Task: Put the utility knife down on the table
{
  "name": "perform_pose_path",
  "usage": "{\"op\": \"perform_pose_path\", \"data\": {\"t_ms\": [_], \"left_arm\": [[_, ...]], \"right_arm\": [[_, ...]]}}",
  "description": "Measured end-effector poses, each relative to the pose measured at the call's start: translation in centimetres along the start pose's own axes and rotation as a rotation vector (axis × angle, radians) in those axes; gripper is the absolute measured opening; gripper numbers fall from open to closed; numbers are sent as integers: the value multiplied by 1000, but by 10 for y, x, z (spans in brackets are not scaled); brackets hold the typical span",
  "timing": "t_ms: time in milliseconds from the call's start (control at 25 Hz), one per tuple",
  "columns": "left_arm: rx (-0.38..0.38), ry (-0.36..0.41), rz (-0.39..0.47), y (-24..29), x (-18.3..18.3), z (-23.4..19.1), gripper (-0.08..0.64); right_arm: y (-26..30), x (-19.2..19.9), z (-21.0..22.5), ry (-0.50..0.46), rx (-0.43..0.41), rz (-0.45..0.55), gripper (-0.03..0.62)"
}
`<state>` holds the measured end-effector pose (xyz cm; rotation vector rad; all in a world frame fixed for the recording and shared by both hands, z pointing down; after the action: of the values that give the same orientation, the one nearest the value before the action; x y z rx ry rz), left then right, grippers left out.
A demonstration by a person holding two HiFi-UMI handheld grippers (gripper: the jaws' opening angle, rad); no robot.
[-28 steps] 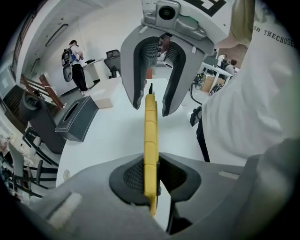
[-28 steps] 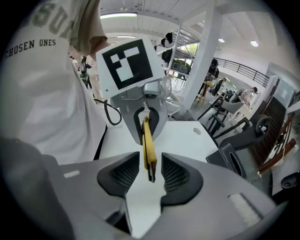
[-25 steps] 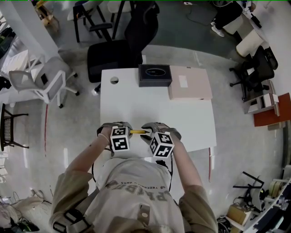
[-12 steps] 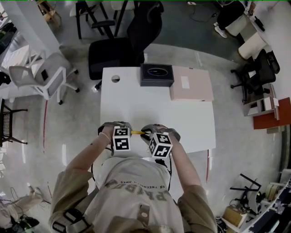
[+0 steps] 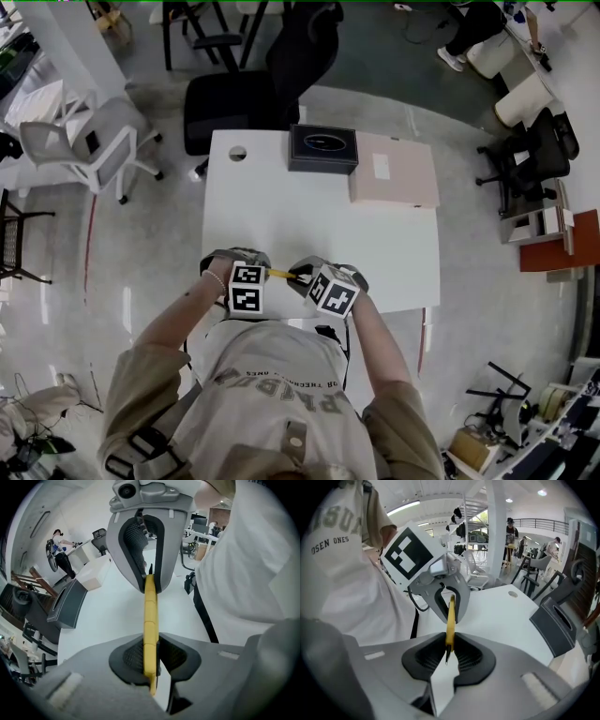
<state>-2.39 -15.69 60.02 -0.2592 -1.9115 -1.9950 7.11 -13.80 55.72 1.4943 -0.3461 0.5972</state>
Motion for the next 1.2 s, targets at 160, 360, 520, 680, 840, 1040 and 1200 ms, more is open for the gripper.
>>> {"op": "perform_pose_path", "data": {"t_ms": [160, 360, 520, 680, 840, 1040, 1200], "left_arm": [[-32, 18, 10, 3, -4, 8, 57], [-88, 28, 37, 7, -12, 19, 63], [-122, 20, 60, 8, -16, 23, 80], [-153, -12, 86, 6, -16, 26, 131], [-196, -14, 90, -2, -13, 25, 223], [-258, -8, 84, -6, -4, 30, 268], [-315, -14, 64, -10, 10, 38, 268]], "right_arm": [[-1, 10, -4, 55, -30, 44, 61], [-7, 18, -12, 88, -38, 74, 61], [-8, 29, -14, 113, -38, 97, 61], [-11, 37, -16, 172, -49, 152, 61], [-13, 43, -17, 243, -71, 219, 61], [-13, 47, -17, 298, -111, 266, 61], [-10, 50, -21, 313, -152, 265, 61]]}}
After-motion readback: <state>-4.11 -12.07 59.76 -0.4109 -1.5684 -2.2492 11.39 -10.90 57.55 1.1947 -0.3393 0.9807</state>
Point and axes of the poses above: the fingertips, and each gripper's own axes: y forward along the fingers, z to its right, x out of its underside, the point moved 8 cm from there along -y, backward along the fingers, and after that the axes turned 6 degrees about -y, right-handed, at the moved point
